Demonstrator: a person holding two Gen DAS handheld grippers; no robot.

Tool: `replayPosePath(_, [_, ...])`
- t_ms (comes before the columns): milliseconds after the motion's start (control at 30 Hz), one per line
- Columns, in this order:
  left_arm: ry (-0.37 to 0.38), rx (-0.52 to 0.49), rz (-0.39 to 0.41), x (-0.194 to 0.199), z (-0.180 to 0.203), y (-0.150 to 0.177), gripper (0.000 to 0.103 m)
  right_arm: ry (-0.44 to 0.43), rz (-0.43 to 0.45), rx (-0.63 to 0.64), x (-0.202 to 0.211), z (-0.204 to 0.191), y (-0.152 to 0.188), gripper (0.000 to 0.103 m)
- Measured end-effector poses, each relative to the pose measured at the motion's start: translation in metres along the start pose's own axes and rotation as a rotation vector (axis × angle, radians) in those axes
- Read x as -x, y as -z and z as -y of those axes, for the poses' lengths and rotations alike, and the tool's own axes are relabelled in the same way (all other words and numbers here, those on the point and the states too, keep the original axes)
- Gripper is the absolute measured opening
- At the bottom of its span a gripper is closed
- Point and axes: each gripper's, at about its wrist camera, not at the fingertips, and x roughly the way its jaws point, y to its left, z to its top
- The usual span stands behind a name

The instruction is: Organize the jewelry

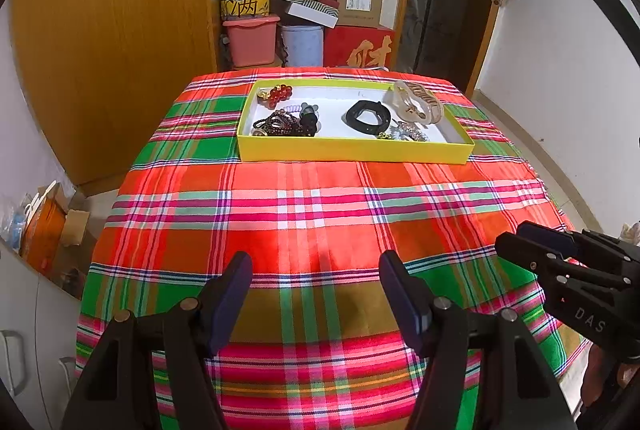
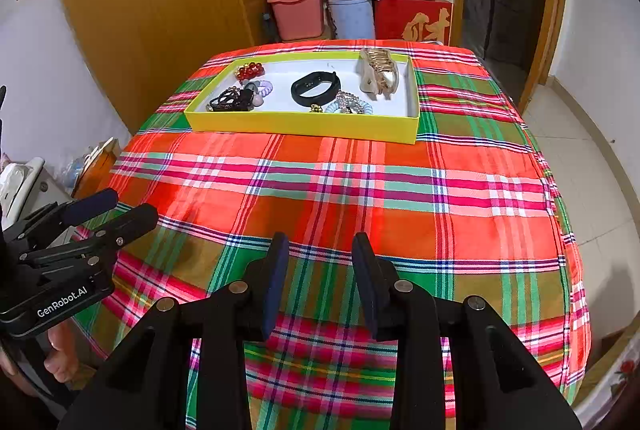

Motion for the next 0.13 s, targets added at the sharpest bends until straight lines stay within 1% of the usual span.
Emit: replayPosePath(133, [0.014, 0.009, 0.001, 0.0002, -0.0006, -0.0017, 0.066, 0.000, 0.000, 0.000, 0.0003, 0.0000, -0.0007, 0.034])
